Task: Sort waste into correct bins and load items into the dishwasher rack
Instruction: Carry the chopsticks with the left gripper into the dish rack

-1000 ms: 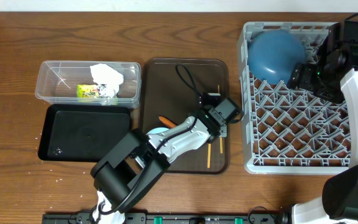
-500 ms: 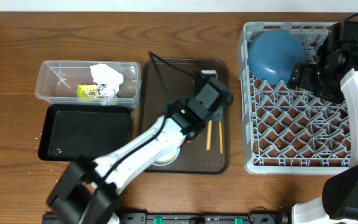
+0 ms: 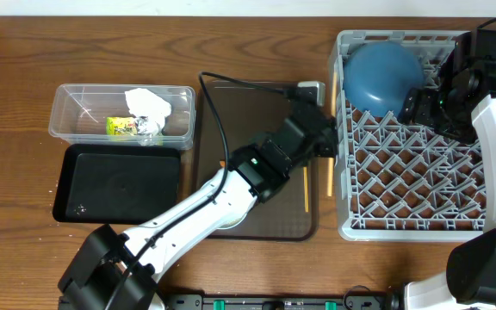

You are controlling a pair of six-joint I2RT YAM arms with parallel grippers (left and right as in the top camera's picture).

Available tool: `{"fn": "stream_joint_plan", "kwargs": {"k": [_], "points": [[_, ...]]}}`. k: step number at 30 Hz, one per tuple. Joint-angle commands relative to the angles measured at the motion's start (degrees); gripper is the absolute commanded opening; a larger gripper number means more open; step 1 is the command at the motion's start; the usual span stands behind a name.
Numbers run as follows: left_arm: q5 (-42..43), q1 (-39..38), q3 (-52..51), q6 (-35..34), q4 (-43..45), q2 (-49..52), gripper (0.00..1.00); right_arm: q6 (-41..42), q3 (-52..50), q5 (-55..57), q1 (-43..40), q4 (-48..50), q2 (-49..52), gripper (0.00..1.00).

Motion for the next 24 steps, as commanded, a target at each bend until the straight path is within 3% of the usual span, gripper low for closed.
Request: {"fn": "stream_joint_plan", "kwargs": {"k": [1,7,12,24], "points": [[0.1,-0.9,0.6,-6.0,0.5,0.7,0.06,-0.6,-0.3,-0.2,-0.3,-0.2,-0.3,0.93],[-0.3,-1.2,0.6,-13.1,1.4,3.3,0.06,-0.6,-0.3,-0.2,-0.3,-0.2,-0.3,0.92],[5.3,-1.5,0.6,-13.2,5.4,6.9,0.06,-0.6,-0.3,-0.2,-0.3,-0.2,-0.3,0.92],[5.5,-3.5,0.6,-13.2,6.3,8.9,0.06,-0.6,-0.3,-0.2,-0.3,-0.2,-0.3,0.92]]}}
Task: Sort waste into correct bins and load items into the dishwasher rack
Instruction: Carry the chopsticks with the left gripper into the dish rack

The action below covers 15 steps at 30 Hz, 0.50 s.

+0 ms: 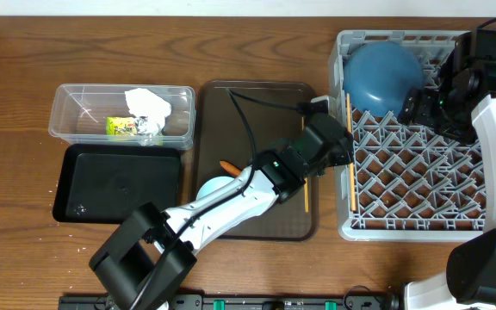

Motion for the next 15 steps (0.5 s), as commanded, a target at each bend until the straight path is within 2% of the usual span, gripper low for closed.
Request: {"fn": "stream_joint_plan", "kwargs": {"k": [1,15], "points": [[0.7,-1.1,0.6,-0.5,0.5,0.6,0.06,-0.6,-0.3,-0.2,-0.3,-0.1,-0.3,0.93],[0.1,-1.9,0.6,0.0,5.7,6.6,0.07,-0.6,-0.3,-0.2,-0.3,-0.5,-0.3,0.92]]}}
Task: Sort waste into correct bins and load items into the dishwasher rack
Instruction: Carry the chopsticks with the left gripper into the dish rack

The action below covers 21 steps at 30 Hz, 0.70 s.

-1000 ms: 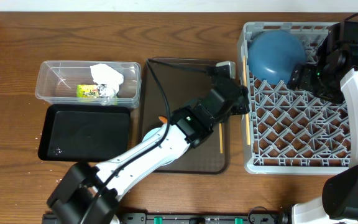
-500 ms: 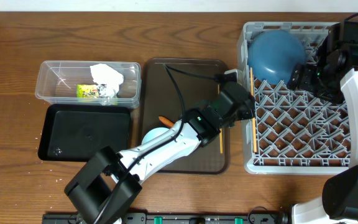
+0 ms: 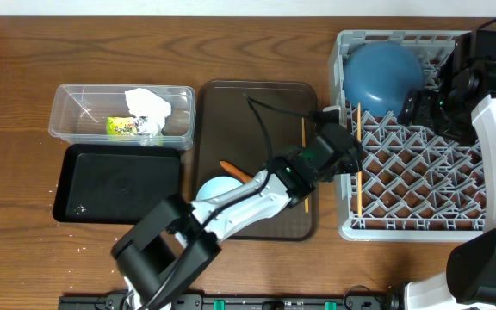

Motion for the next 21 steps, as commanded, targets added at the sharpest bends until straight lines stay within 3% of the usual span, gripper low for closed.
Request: {"fn": "stream_joint_plan", "kwargs": {"k": [1,6,12,17,21], "points": [[-0.1,0.0,0.6,0.6,0.5,0.6,0.11,-0.6,-0.3,-0.2,-0.3,0.0,-0.3,0.92],[-0.1,0.2,0.7,6.7,1.7,0.5,0.31,-0.6,-0.3,-0.2,-0.3,0.0,-0.3,0.92],[-0.1,2.3,1.2,14.7,-1.2,-2.5,0.32,-1.1,-0.3,-0.1,-0.3,-0.2,-0.3,0.93],[-0.1,7.0,1.2,23.0,-11.1,-9.1,0.32,-1.0,-0.3,0.0,-0.3,-0.2,-0.3,0.93],[-0.1,10.8,1.2,24.9,-18.1,-10.8,0.32,-1.0,-0.3,0.0,-0.3,-0.1,-0.3,0.93]]}}
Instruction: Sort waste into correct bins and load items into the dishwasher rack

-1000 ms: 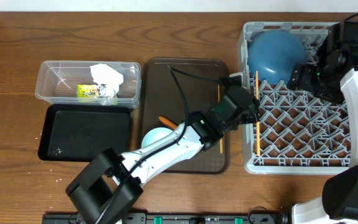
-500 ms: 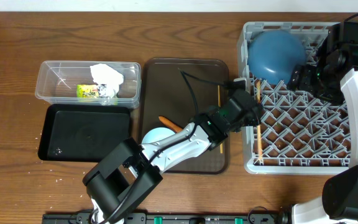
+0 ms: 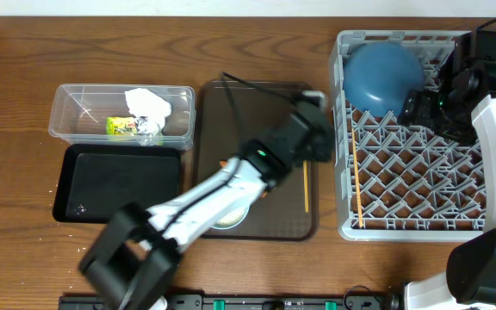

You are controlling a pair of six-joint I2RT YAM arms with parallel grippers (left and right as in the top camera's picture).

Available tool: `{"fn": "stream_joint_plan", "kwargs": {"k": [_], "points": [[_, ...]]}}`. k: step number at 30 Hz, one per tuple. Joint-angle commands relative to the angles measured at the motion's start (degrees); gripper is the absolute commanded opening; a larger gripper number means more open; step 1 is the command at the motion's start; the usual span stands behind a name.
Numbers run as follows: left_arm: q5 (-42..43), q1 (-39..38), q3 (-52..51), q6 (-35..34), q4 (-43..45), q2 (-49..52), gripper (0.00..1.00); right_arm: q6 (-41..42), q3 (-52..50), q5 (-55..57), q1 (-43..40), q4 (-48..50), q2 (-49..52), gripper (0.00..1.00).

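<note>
A pale wooden chopstick [image 3: 356, 182] lies lengthwise on the left part of the grey dishwasher rack [image 3: 403, 226], apart from any gripper. My left gripper [image 3: 315, 138] is blurred over the right side of the brown tray [image 3: 257, 95], just left of the rack; it looks open and empty. A second chopstick [image 3: 306, 186] lies on the tray. A blue bowl [image 3: 381, 76] rests upside down in the rack's far left corner. My right gripper [image 3: 413, 105] sits at the bowl's right edge, its jaws too dark to read.
A clear bin [image 3: 65, 110] at the left holds crumpled paper and a green wrapper. A black bin [image 3: 117, 185] stands in front of it. Under my left arm on the tray are a small orange item [image 3: 226, 164] and a partly hidden dish.
My left gripper has let go of the chopstick, which now lies on the rack. The gripper has moved back left, from over the rack's edge to over the tray. The right arm is unmoved.
My left gripper held a chopstick upright-lengthwise between tray and rack. Then it had the chopstick over the rack's left edge, then further inside the rack. Now the chopstick rests in the rack and the gripper is back over the tray.
</note>
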Motion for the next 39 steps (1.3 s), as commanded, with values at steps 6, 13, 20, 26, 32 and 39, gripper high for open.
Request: {"fn": "stream_joint_plan", "kwargs": {"k": [6,13,20,26,32,39], "points": [[-0.3,4.2,0.5,4.8,-7.2,3.1,0.32,-0.8,-0.2,0.0,-0.3,0.1,-0.3,0.93],[0.2,2.5,0.5,4.8,-7.1,9.4,0.32,-0.8,-0.2,0.0,-0.3,0.1,-0.3,0.93],[0.1,0.7,0.5,4.1,-6.7,13.0,0.33,-0.8,-0.2,0.0,-0.2,0.2,-0.3,0.93],[0.1,-0.7,0.5,3.9,-5.8,16.8,0.33,-0.8,-0.2,0.0,-0.3,0.1,-0.3,0.93],[-0.6,-0.9,0.5,4.0,-5.9,18.0,0.32,-0.8,-0.2,0.0,-0.3,0.1,-0.3,0.93],[-4.7,-0.9,0.5,3.9,-8.7,18.0,0.19,-0.8,-0.2,0.0,-0.3,0.2,-0.3,0.93]]}}
